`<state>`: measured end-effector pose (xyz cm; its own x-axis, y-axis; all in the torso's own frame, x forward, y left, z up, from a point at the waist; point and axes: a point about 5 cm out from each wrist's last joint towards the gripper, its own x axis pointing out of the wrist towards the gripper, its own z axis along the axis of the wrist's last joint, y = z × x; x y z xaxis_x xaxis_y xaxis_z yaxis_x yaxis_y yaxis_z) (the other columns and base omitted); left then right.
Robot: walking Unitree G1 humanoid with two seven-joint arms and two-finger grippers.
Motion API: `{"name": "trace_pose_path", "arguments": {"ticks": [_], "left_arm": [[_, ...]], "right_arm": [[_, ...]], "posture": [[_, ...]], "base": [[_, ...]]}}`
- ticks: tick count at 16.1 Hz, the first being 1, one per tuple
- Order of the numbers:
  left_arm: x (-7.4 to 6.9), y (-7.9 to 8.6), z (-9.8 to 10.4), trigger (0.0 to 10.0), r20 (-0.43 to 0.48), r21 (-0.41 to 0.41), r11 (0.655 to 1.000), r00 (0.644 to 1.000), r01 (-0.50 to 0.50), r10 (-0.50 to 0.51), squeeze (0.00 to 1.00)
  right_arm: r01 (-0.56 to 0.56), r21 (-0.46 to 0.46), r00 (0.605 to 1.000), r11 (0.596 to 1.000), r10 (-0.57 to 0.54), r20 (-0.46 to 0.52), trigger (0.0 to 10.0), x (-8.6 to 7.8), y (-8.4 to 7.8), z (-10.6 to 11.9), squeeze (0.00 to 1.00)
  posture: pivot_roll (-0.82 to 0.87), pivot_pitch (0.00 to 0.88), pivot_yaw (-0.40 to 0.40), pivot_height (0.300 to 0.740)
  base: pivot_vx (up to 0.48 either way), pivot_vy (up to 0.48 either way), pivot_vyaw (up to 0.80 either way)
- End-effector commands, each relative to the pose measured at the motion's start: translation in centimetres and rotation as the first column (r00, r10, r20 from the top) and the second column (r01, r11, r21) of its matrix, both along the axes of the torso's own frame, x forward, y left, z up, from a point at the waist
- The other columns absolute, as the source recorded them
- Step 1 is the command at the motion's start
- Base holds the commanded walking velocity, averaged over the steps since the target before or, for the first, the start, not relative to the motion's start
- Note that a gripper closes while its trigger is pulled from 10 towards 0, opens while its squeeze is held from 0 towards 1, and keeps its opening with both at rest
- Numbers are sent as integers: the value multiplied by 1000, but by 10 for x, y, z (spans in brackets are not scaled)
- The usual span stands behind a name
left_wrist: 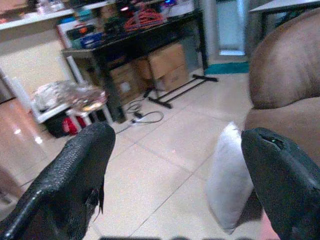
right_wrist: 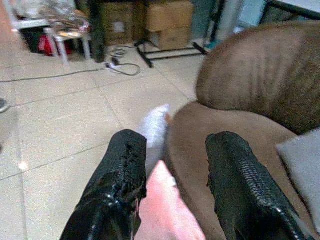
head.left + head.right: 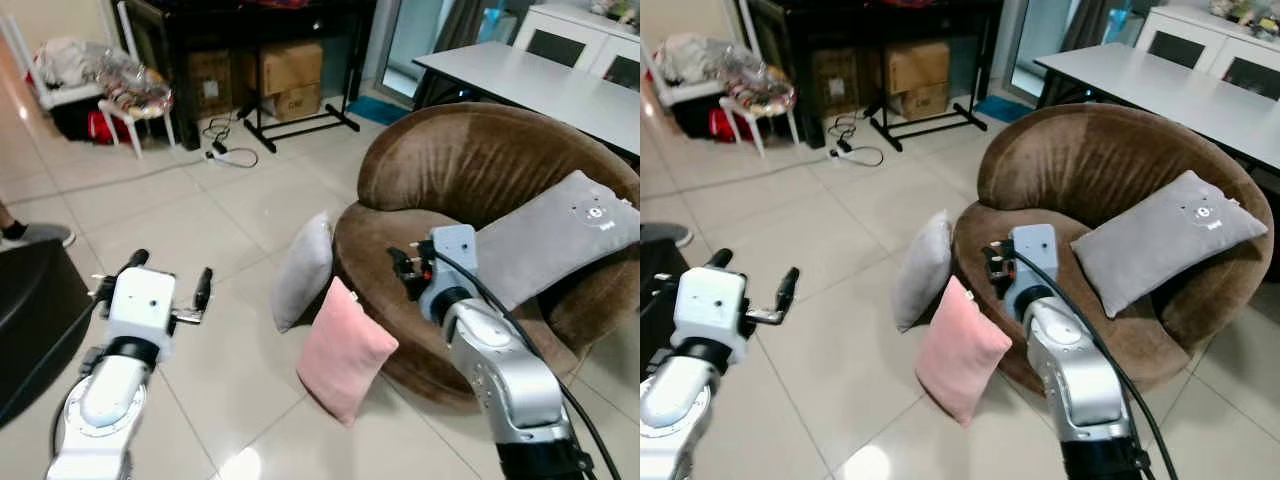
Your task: Move the pillow to the sofa from floor
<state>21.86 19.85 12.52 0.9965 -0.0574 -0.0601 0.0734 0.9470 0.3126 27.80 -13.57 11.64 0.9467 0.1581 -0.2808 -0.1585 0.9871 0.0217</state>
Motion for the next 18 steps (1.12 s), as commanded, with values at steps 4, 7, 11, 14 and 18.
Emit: {"name": "trace_pose_path", "arguments": {"ticks": [4, 7, 11, 14, 18], "left_arm": [[1, -1, 2, 10000, 6, 12, 1000, 1000, 13, -13, 0], [1, -1, 2, 10000, 4, 15, 1000, 1000, 14, -14, 0], [1, 0, 2, 10000, 1, 16, 1000, 1000, 17, -17, 0], [1, 0, 2, 10000, -1, 15, 1000, 1000, 23, -23, 0], [2, 0, 2, 10000, -1, 15, 999, 1000, 30, -30, 0]], "right_arm": [[23, 3, 1000, 1000, -23, -2, 10000, 0, -3, 1, 0], [22, -1, 1000, 1000, -22, -6, 10000, -1, -3, 0, 0], [21, -5, 1000, 1000, -21, -8, 10000, -1, -2, 0, 0], [23, -9, 1000, 1000, -23, -12, 10000, -1, -3, 0, 0], [30, -6, 999, 1000, -30, -19, 10000, -1, -4, -1, 0]], "posture": [[-46, 0, -81, 740], [-44, 0, -83, 740], [-44, 0, -83, 740], [-48, 0, -78, 740], [-50, 0, -76, 740]], "base": [[350, 0, 0], [352, 0, 0], [350, 0, 0], [358, 0, 0], [364, 0, -794]]}}
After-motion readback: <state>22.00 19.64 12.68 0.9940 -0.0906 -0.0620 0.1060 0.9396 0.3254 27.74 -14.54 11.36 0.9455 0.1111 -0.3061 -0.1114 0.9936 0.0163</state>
